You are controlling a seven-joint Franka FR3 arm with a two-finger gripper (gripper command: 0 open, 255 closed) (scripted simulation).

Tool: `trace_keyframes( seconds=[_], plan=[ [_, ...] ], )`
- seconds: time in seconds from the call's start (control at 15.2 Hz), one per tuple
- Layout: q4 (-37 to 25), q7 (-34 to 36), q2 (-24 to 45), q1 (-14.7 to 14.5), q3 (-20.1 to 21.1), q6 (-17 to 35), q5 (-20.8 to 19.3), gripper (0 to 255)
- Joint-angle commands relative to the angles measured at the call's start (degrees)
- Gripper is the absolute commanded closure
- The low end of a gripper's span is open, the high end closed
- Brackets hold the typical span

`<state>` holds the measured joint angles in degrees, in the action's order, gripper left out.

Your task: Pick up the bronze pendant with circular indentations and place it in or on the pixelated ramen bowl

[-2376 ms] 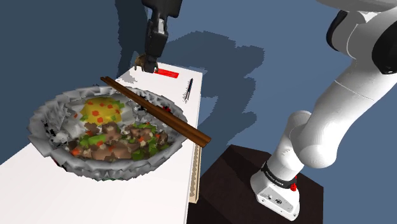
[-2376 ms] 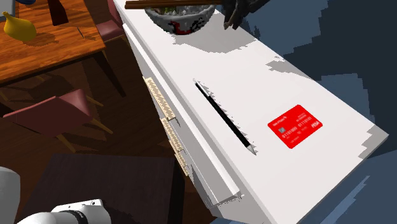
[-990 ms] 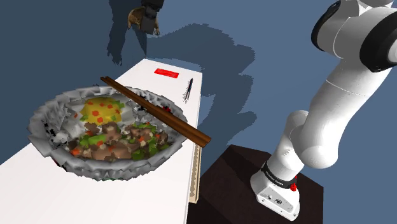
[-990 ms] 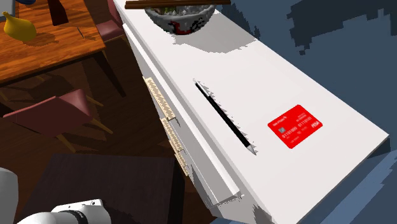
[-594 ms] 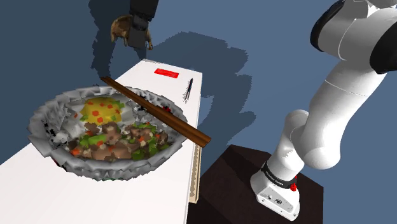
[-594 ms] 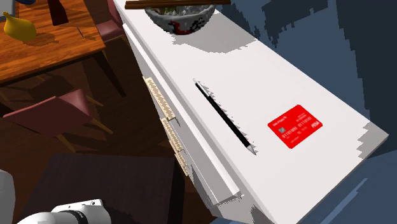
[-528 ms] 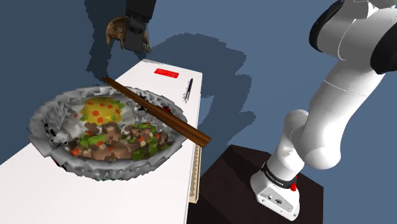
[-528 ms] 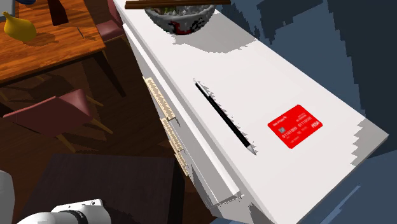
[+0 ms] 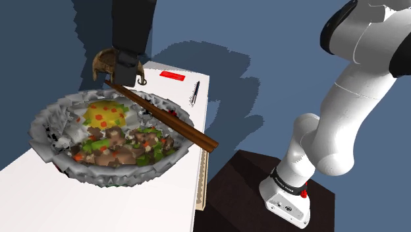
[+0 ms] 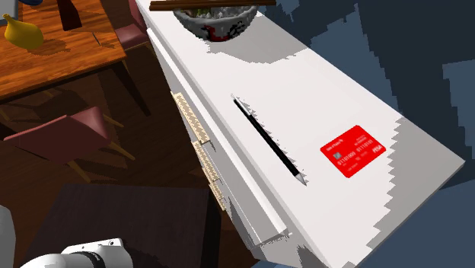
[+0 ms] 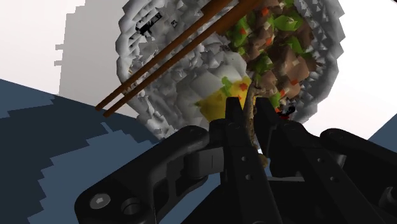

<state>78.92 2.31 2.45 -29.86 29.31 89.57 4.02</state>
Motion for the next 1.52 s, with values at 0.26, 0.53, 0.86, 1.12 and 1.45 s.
trace_keyframes(
  seconds=[0.26,0.53,0.86,1.12,1.45],
  plan=[
    [7.42,-1.11,-2.38,0.47,-0.37,5.3,1.29,255],
    [8.17,-1.22,-2.59,0.51,-0.41,5.85,1.4,255],
    [8.15,-1.22,-2.58,0.51,-0.41,5.84,1.4,255],
    [8.15,-1.22,-2.58,0.51,-0.41,5.84,1.4,0],
    [0.44,-0.57,-0.97,0.4,-0.32,-0.43,0.58,0]
  ],
)
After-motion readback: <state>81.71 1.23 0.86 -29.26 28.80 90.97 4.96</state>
